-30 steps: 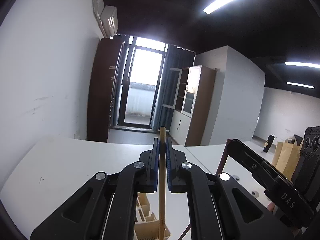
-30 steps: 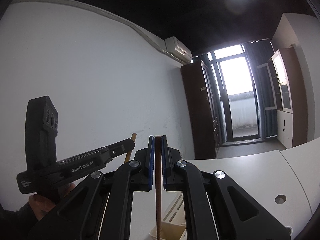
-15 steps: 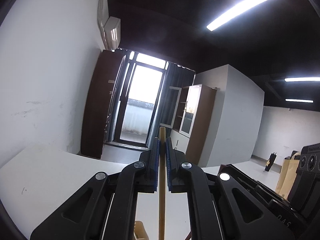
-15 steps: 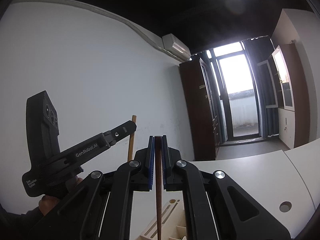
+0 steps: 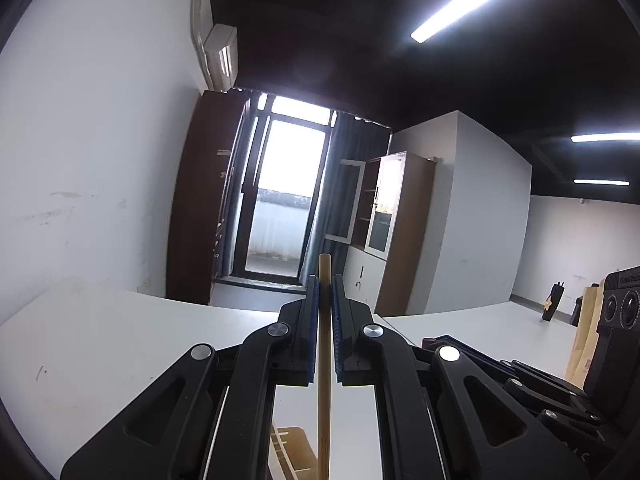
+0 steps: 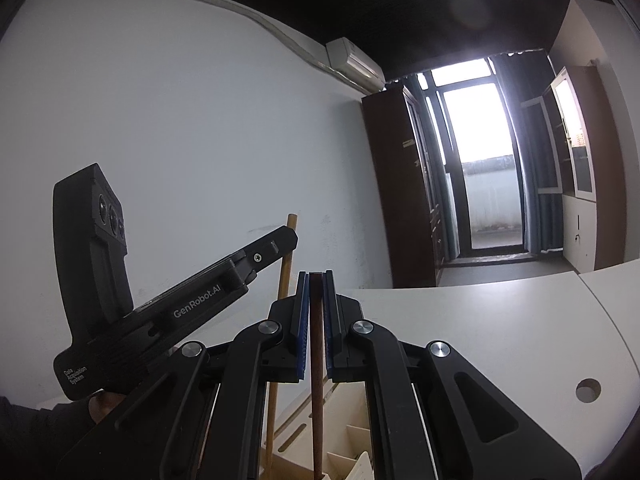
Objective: Organize utensils
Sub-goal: 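Lift both held chopsticks upright and carry them above the cream holder, then lower the chopsticks into the holder and open both tools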
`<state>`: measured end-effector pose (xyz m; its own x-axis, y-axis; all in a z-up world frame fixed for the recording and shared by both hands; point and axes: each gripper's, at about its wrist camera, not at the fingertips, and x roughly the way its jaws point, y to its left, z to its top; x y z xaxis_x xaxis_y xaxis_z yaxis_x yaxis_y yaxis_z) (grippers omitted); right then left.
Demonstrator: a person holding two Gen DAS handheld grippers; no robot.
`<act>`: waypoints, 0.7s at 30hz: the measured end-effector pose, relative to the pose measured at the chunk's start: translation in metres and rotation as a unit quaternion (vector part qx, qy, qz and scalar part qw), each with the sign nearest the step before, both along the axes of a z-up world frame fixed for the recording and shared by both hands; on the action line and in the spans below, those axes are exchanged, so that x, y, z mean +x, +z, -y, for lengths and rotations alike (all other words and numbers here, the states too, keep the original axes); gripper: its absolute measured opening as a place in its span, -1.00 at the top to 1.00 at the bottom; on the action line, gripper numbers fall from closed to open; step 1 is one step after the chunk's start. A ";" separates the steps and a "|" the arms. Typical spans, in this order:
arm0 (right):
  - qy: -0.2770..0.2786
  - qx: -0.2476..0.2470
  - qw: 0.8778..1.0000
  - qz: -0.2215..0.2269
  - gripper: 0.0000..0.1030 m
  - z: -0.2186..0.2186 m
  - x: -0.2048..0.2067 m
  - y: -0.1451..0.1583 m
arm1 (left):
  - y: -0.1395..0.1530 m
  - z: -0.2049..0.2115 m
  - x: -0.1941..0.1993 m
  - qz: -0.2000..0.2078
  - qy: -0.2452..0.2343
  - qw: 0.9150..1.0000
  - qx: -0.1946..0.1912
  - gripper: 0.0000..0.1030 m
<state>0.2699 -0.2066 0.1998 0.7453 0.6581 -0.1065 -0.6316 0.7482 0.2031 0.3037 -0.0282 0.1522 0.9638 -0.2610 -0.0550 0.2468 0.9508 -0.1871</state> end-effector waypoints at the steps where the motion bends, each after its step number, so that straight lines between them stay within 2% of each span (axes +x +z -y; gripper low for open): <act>1: -0.002 -0.002 1.000 0.000 0.86 -0.001 -0.001 0.000 | -0.001 -0.002 -0.001 -0.001 0.000 1.000 0.000 0.89; 9: -0.007 -0.019 1.000 0.001 0.85 -0.009 -0.008 0.002 | -0.004 -0.007 -0.007 -0.010 -0.005 1.000 -0.009 0.89; 17: -0.021 -0.046 0.999 -0.006 0.85 -0.012 -0.021 0.002 | -0.008 -0.007 -0.011 -0.026 0.017 1.000 -0.003 0.86; 20: -0.024 -0.044 0.999 -0.007 0.81 -0.008 -0.026 0.009 | -0.005 -0.011 -0.017 -0.032 0.022 0.999 0.000 0.67; 21: -0.023 -0.041 0.999 -0.007 0.68 -0.006 -0.030 0.011 | -0.003 -0.013 -0.020 -0.034 0.024 0.999 0.001 0.41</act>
